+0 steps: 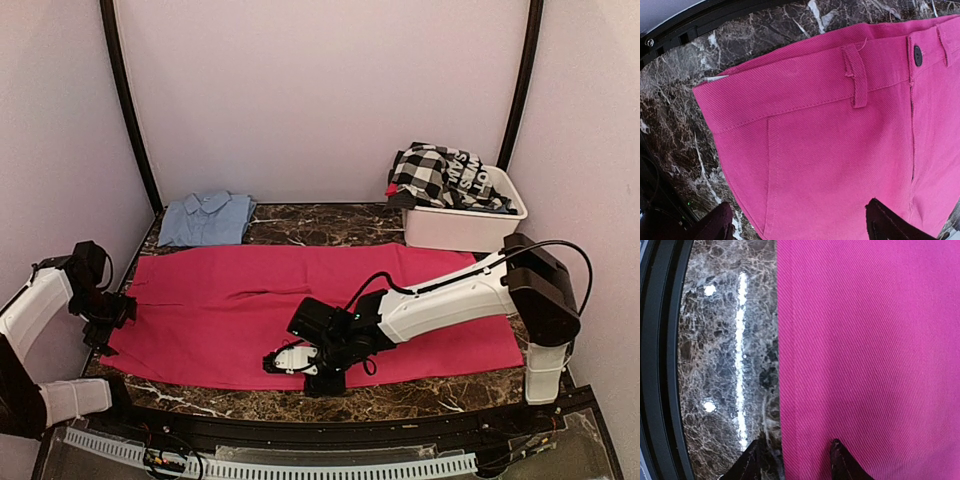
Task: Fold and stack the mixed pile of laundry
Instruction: Pick up the flattened trousers from the center of the board.
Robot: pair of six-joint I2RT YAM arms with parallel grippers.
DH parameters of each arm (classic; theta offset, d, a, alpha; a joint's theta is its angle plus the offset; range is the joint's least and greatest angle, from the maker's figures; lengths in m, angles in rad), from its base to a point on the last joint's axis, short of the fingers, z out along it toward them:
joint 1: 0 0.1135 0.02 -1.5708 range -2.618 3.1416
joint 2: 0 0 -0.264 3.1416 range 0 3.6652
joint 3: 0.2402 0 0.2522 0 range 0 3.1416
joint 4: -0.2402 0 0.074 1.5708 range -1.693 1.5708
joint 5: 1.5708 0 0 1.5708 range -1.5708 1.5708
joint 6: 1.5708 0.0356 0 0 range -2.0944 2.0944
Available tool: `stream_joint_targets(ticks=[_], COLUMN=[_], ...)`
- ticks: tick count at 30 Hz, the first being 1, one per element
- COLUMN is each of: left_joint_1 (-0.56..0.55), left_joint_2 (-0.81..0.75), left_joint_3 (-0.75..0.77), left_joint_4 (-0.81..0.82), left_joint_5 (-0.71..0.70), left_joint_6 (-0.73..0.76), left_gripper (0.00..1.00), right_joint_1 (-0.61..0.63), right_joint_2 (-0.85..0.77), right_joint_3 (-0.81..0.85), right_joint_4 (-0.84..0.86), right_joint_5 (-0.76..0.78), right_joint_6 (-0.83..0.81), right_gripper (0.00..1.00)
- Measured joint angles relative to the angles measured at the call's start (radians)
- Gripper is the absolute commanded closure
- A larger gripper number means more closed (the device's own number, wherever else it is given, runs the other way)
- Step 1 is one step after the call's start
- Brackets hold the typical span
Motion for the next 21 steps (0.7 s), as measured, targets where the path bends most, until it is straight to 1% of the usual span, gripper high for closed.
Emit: stream_joint_targets(ticks=[1, 6, 7, 12, 14, 17, 21], left_joint_1=[0.002, 0.003, 0.003, 0.003, 0.003, 0.003, 0.003], left_joint_2=[0.01, 0.005, -0.018, -0.2, -0.238, -0.188, -0.027], left_joint_3=[0.0, -0.026, -0.041, -0.121, -0.129, -0.13, -0.146], left_joint_4=[-0.001, -0.014, -0.021, -0.063, -0.078, -0.076, -0.053], left_joint_5=[0.002, 0.006, 0.006, -0.005, -0.017, -0.044, -0.08], left_joint_6=[-0.005, -0.055, -0.068, -0.145, -0.171, -0.196, -0.22], left_gripper=[0.08, 0.1, 0.1, 0.11, 0.11, 0.1, 0.1], right_joint_1=[0.002, 0.016, 0.02, 0.03, 0.031, 0.031, 0.031], right_joint_2=[0.001, 0.01, 0.011, 0.013, 0.013, 0.013, 0.014], right_joint_3=[0.0, 0.005, 0.006, 0.01, 0.011, 0.012, 0.023], right_joint_4=[-0.002, 0.005, 0.007, 0.011, 0.009, 0.008, -0.01], right_joint_5=[0.013, 0.08, 0.092, 0.126, 0.129, 0.129, 0.129], right_joint_6=[-0.008, -0.026, -0.029, -0.033, -0.031, -0.026, -0.018], right_gripper=[0.61, 0.96, 1.0, 1.0, 1.0, 1.0, 1.0])
